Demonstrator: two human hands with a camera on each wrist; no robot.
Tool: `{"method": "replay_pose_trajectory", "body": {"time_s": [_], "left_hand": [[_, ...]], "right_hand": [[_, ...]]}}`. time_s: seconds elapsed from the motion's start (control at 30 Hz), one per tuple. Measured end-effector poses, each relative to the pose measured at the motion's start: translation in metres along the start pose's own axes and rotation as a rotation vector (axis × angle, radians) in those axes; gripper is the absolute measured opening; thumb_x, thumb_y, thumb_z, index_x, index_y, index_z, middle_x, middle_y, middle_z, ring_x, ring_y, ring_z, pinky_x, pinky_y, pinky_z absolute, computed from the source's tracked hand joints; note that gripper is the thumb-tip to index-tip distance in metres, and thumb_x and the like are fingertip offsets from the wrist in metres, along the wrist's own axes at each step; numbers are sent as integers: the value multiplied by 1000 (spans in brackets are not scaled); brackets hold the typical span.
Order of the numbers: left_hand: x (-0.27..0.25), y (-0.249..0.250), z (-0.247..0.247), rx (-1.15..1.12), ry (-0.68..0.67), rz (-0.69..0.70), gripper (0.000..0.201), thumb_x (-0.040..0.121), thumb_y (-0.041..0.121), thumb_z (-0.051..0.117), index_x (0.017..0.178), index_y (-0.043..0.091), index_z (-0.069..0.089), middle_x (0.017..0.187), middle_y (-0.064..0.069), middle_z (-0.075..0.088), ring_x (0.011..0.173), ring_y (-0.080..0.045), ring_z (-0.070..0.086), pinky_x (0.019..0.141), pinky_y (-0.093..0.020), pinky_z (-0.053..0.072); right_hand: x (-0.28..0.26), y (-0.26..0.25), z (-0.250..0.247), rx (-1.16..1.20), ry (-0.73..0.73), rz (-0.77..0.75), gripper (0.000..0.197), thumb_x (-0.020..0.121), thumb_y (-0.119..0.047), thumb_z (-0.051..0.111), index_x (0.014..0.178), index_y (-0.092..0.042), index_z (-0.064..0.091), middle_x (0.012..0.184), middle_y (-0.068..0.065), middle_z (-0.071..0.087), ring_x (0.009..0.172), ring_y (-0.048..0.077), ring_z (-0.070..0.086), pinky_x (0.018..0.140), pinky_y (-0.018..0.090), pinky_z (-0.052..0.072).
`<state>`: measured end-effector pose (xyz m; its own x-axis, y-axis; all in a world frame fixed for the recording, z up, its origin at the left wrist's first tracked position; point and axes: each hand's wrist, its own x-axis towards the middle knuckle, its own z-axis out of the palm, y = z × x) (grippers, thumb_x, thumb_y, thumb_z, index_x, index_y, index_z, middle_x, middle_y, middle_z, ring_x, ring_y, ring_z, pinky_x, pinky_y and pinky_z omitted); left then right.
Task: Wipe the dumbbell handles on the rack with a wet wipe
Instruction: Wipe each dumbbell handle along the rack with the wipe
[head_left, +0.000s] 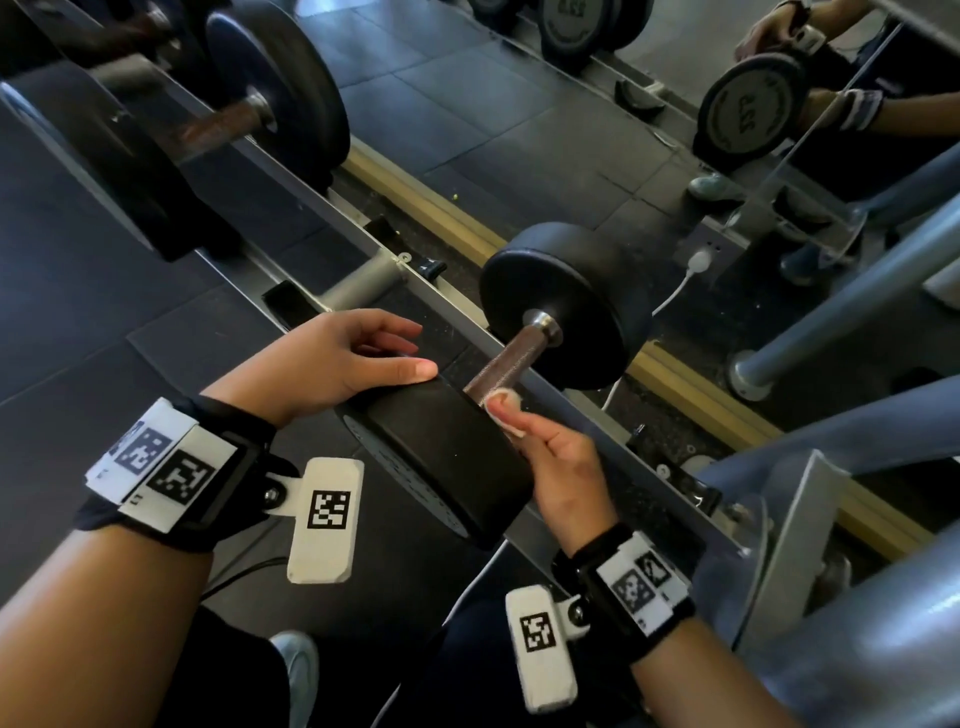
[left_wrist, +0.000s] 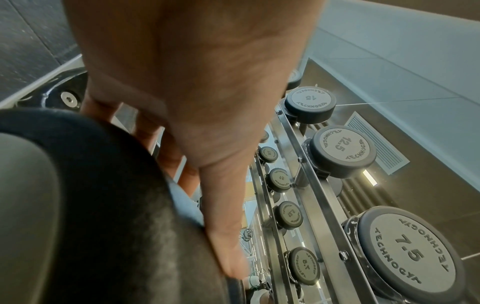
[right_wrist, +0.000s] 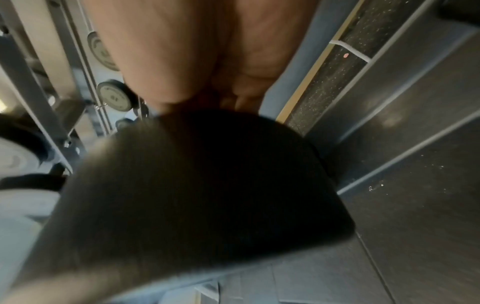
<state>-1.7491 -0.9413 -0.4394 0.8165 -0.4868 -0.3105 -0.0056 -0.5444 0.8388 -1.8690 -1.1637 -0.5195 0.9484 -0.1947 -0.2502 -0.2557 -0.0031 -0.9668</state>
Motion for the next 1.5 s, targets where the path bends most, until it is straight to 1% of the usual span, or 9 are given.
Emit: {"method": "replay_pose_trajectory", "body": {"time_s": [0.23, 0.53, 0.63, 0.9, 1.03, 1.17, 1.33, 1.4, 1.5], "left_hand": [[-4, 1, 0, -1, 4, -2, 73, 59, 66, 66, 127, 39, 58, 118, 19, 65, 108, -2, 60, 102, -32, 44], [-7, 1, 1, 32, 12, 8, 79, 56, 75, 63, 126, 39, 59, 118, 19, 65, 110, -1, 60, 105, -34, 46], [-7, 1, 1, 37, 7, 7, 78, 57, 74, 63, 127, 39, 58, 119, 19, 64, 110, -2, 60, 104, -33, 46], [-8, 3, 1, 61, -1, 2, 77, 60, 73, 61, 128, 38, 57, 120, 18, 63, 113, -4, 58, 104, -33, 45], [-9, 4, 2, 69, 1, -11, 82, 59, 73, 59, 132, 37, 55, 125, 17, 60, 118, -7, 56, 106, -34, 43], [-12, 3, 0, 131, 5, -42, 84, 61, 75, 55, 136, 38, 50, 127, 16, 55, 123, -11, 50, 108, -36, 39], [-14, 2, -5, 107, -14, -65, 93, 50, 80, 55, 133, 39, 52, 127, 14, 58, 117, -10, 55, 107, -40, 43], [-14, 2, -4, 92, 1, -78, 92, 51, 78, 57, 134, 38, 52, 128, 13, 58, 116, -10, 56, 108, -41, 43], [-14, 3, -4, 70, 25, -97, 89, 52, 75, 61, 133, 38, 53, 128, 14, 59, 117, -11, 56, 109, -42, 42]], "right_hand": [[12, -48, -41, 52, 6, -98, 26, 86, -31, 56, 102, -32, 77, 111, -1, 73, 106, 18, 69, 77, 24, 56], [53, -104, -48, -774, -5, -724, 32, 100, -13, 48, 126, -20, 66, 117, -5, 71, 99, 8, 68, 82, 17, 54], [63, -92, -39, -989, -192, -679, 38, 98, -4, 46, 131, -13, 62, 132, 3, 64, 123, 12, 59, 107, 23, 44], [80, -76, -37, -1125, -381, -571, 53, 90, -12, 66, 140, -26, 53, 142, -6, 55, 135, 6, 44, 115, 32, 37], [81, -75, -30, -1153, -303, -479, 34, 101, -20, 50, 134, -26, 59, 139, 1, 58, 134, 10, 46, 113, 29, 35], [68, -77, -12, -1201, -400, -521, 26, 104, -25, 43, 117, -26, 65, 111, -1, 67, 103, 11, 63, 94, 35, 51], [79, -95, -6, -922, -318, -450, 25, 106, -27, 40, 106, -26, 64, 99, -3, 67, 91, 6, 65, 82, 32, 56], [85, -99, -11, -988, -226, -578, 24, 105, -22, 42, 112, -19, 64, 101, 1, 68, 91, 11, 66, 80, 32, 56], [85, -90, -13, -1259, -376, -566, 20, 102, -18, 47, 116, -19, 62, 102, 3, 67, 92, 15, 66, 83, 36, 56]]}}
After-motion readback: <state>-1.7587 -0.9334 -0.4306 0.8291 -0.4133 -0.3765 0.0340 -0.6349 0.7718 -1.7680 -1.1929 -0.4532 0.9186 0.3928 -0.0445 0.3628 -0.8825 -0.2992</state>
